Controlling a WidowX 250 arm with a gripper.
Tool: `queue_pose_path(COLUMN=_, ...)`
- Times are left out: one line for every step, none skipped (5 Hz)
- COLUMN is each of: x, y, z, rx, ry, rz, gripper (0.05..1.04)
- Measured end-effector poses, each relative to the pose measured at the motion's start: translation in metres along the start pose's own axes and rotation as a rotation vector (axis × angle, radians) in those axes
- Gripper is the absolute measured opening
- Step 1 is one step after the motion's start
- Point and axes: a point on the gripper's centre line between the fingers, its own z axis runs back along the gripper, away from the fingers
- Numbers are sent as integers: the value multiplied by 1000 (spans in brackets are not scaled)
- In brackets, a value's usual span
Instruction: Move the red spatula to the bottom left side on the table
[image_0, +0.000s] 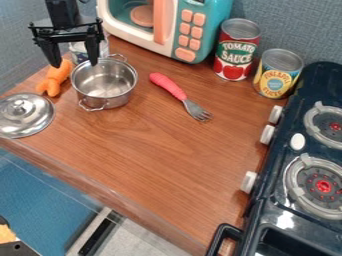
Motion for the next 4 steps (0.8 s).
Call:
queue_pose_path(x=-4, y=1, z=-12, rx=-1, ry=33, rz=6, gripper=1001)
queue_pose_path(x=-7, y=-6, z=-14, rx=-25, ry=31, rz=19, gripper=1001)
queue_pose_path(x=-10, y=-30, z=3, rx=-71, ry=-20, rz=51, gripper=1001)
queue_pose_path(x=-18, y=-55, z=29, rx=-88, ry=-80, rz=123, gripper=1001)
